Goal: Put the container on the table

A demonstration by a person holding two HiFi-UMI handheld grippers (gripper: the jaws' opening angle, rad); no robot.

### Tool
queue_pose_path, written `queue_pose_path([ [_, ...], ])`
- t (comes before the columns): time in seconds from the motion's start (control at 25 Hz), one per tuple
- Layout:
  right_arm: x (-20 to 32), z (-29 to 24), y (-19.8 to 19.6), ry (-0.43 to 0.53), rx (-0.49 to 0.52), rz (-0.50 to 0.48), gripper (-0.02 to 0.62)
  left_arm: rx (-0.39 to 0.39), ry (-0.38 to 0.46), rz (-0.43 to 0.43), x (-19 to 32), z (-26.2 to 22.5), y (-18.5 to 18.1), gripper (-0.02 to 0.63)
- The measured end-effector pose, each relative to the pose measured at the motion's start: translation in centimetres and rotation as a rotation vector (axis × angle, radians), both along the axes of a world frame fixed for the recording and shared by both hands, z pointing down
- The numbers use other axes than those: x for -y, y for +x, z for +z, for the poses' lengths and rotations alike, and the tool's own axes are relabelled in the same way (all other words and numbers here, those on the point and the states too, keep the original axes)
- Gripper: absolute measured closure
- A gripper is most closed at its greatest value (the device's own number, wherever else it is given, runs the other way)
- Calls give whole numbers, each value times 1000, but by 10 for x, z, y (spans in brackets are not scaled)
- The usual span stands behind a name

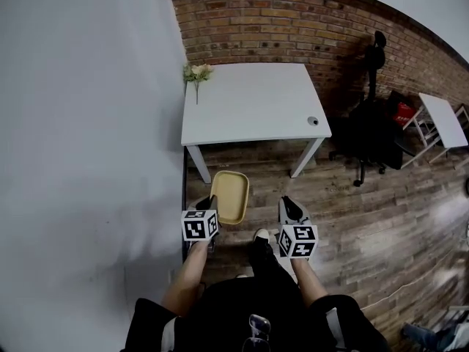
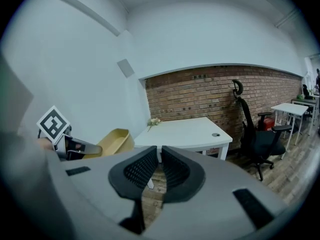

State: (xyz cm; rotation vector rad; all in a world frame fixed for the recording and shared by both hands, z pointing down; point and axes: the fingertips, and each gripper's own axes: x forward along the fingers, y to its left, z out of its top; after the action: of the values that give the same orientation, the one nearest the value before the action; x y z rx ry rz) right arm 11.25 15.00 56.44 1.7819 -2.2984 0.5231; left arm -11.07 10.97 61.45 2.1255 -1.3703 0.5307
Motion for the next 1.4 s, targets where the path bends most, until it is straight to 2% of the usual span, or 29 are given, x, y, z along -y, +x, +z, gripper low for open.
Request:
queue_pose_path([
  [0.6,119,-10,27,-7,7,-55,569,4,-20,-49,105,-6,28,583],
  [1.4,203,9,76,-21,67,-100,569,51,-38,-99,174,3,70,584],
])
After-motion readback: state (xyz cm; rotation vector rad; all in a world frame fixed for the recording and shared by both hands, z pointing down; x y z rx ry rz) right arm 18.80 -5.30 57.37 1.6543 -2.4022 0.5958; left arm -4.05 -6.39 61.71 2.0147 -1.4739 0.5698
